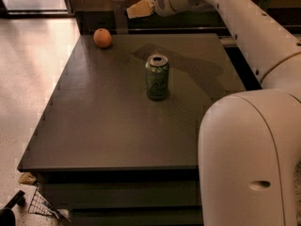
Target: Move rxbar chocolate near orange
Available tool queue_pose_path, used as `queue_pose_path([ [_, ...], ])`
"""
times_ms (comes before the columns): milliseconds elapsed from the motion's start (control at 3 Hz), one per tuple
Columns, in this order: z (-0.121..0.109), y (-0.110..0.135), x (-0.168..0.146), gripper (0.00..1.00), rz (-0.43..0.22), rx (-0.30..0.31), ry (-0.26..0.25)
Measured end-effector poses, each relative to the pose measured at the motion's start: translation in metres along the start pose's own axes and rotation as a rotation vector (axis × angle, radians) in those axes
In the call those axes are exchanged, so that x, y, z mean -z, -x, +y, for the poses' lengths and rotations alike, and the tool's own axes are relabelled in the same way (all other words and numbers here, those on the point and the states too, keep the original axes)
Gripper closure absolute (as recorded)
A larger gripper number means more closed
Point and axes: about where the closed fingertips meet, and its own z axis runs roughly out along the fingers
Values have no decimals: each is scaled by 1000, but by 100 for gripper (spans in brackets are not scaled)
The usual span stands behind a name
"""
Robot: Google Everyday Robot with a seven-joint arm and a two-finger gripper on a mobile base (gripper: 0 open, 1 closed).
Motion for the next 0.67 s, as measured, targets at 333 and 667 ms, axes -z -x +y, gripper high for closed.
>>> queue_pose_path([
  [333,6,-8,-20,100,-63,-34,-35],
  [667,11,-18,-45,100,-58,-49,-75],
])
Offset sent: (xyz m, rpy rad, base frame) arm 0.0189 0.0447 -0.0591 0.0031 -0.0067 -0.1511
